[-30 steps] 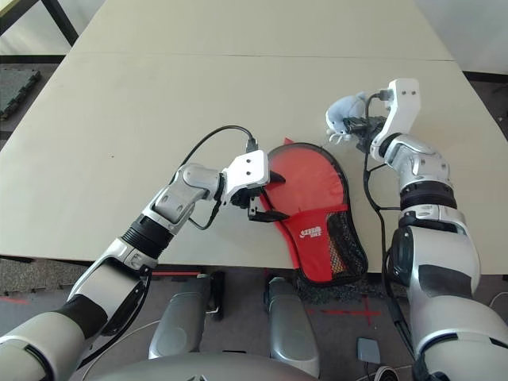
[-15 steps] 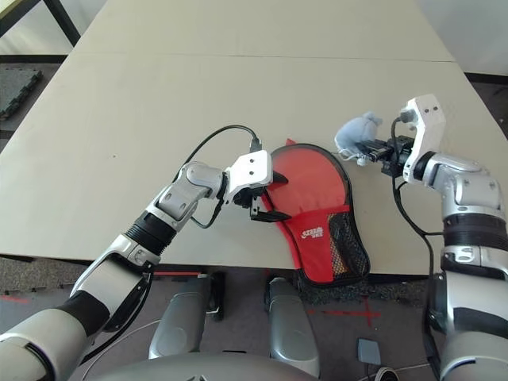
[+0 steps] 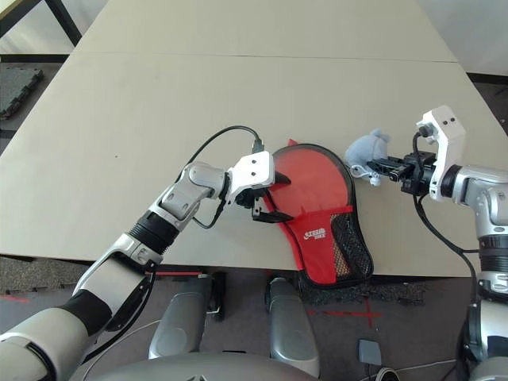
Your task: Store the ping-pong paddle in its case and zip it.
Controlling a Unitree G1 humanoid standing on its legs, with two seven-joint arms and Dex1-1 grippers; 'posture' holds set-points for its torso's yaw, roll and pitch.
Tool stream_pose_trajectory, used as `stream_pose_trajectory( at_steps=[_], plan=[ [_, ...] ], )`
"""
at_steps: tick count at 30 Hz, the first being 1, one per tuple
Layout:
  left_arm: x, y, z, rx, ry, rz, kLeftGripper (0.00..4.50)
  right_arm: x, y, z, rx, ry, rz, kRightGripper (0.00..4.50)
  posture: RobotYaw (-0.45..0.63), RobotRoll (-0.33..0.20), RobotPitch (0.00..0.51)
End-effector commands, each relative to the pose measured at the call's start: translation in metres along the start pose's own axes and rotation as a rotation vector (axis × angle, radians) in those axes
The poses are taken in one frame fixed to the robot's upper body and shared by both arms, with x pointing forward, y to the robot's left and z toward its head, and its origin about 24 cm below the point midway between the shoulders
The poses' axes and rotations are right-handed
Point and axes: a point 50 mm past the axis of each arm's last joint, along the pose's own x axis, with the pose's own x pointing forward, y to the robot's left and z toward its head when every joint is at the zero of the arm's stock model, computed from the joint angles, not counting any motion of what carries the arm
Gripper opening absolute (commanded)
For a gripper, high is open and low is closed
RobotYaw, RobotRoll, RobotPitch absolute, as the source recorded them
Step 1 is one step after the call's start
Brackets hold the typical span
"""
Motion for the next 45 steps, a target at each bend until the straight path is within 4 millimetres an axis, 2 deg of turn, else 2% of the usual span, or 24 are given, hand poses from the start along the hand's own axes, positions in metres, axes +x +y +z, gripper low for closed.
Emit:
stream_pose_trajectory(
  at_steps=[1, 12, 25, 34, 36, 37, 39, 42, 45],
  plan=[
    [0.008, -0.01, -0.019, -0.047, 0.082, -0.051, 4.5, -0.009, 0.006, -0.008, 0.023, 0.051, 0.066, 0.02, -0.05, 0.0, 0.238],
    [0.006, -0.008, -0.02, -0.04, 0.088, -0.051, 4.5, -0.032, 0.034, -0.032, 0.095, 0.247, 0.289, 0.0, -0.05, 0.0, 0.229],
    [0.008, -0.007, -0.02, -0.035, 0.087, -0.053, 4.5, -0.071, 0.028, -0.063, 0.033, 0.587, 0.322, 0.0, -0.06, 0.0, 0.216],
    [0.008, -0.006, -0.02, -0.037, 0.085, -0.048, 4.5, -0.079, 0.027, -0.068, 0.012, 0.687, 0.341, 0.0, -0.06, 0.0, 0.215],
    [0.005, -0.006, -0.02, -0.04, 0.081, -0.04, 4.5, -0.081, 0.017, -0.062, -0.026, 0.664, 0.266, 0.72, -0.05, 0.0, 0.218],
    [0.003, -0.006, -0.02, -0.041, 0.078, -0.036, 4.5, -0.083, 0.013, -0.058, -0.012, 0.638, 0.245, 0.91, -0.05, 0.0, 0.218],
    [-0.001, -0.007, -0.021, -0.039, 0.073, -0.027, 4.5, -0.086, 0.007, -0.044, 0.026, 0.551, 0.224, 1.78, -0.05, 0.0, 0.216],
    [-0.013, -0.007, -0.021, -0.097, 0.039, 0.015, 4.5, -0.09, -0.002, -0.022, 0.082, 0.41, 0.189, 2.94, -0.05, 0.0, 0.215],
    [-0.034, -0.004, -0.02, -0.154, 0.006, 0.076, 4.5, -0.092, -0.016, -0.006, 0.093, 0.276, 0.1, 4.0, -0.04, 0.0, 0.211]
  ],
)
